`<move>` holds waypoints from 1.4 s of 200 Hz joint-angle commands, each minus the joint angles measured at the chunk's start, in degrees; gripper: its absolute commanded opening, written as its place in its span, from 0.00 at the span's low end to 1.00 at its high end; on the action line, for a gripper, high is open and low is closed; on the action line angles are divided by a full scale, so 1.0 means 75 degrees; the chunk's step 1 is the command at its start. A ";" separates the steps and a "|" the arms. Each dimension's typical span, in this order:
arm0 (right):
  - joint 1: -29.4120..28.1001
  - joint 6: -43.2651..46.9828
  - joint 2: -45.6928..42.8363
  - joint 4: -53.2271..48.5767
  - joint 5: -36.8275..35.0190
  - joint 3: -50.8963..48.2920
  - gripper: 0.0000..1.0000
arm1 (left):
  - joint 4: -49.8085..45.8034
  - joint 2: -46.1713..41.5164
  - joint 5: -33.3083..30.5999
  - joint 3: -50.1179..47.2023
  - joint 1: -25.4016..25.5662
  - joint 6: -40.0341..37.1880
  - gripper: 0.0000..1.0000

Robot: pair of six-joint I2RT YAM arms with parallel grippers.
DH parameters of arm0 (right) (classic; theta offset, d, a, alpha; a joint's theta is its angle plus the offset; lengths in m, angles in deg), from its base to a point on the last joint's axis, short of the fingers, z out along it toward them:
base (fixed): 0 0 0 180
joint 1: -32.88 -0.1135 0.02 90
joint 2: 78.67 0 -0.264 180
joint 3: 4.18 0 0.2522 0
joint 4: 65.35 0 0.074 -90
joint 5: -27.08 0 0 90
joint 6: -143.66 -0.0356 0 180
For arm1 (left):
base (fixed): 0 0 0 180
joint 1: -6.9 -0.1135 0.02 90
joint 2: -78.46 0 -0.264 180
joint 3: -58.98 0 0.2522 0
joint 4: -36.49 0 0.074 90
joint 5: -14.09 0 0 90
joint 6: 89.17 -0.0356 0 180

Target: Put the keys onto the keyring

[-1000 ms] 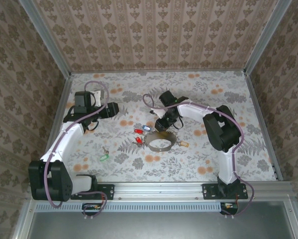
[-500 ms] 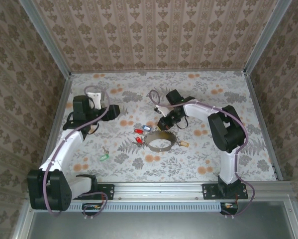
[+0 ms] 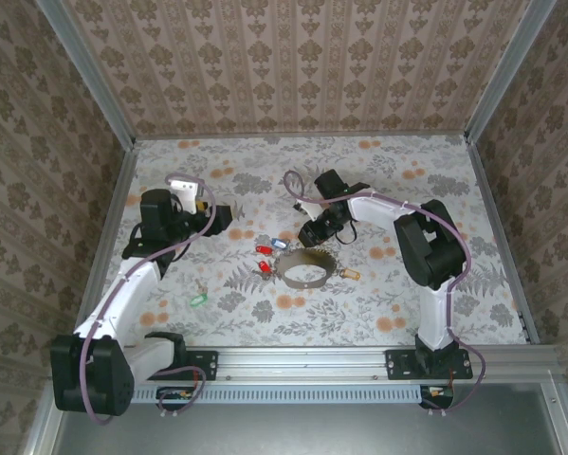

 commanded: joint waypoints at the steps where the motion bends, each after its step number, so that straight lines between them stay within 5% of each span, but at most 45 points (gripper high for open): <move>1: -0.0047 -0.0175 0.0264 -0.0295 0.0110 0.0302 0.25 | 0.0150 0.0033 -0.0053 -0.0008 0.0032 -0.0102 0.80; 40: -0.0070 -0.0311 0.0463 -0.0188 0.0239 0.0375 0.25 | -0.0016 0.0202 -0.0018 0.0133 0.0035 -0.0058 0.77; 101: -0.0105 -0.0282 0.0494 -0.0116 0.0705 0.0296 0.00 | -0.0043 0.0227 0.0044 0.0159 0.0036 -0.0076 0.76; 182: -0.0105 0.0048 -0.0632 0.1006 0.0719 -0.0955 0.00 | -0.0206 -0.0053 0.0411 0.0247 0.0147 -0.0234 0.75; 195: -0.0117 0.0375 -0.0829 0.1361 0.0833 -0.1258 0.00 | -0.0047 0.0145 0.1041 0.0213 0.0298 -0.0982 0.77; 223: -0.0125 0.0833 -0.1329 0.2494 0.0981 -0.1958 0.00 | -0.1058 0.0723 0.2608 0.0286 0.1075 -0.4450 0.85; 280: -0.0451 0.2633 -0.2447 0.4758 0.1611 -0.3641 0.00 | -0.1410 0.2143 0.4036 0.0629 0.1622 -0.7270 0.59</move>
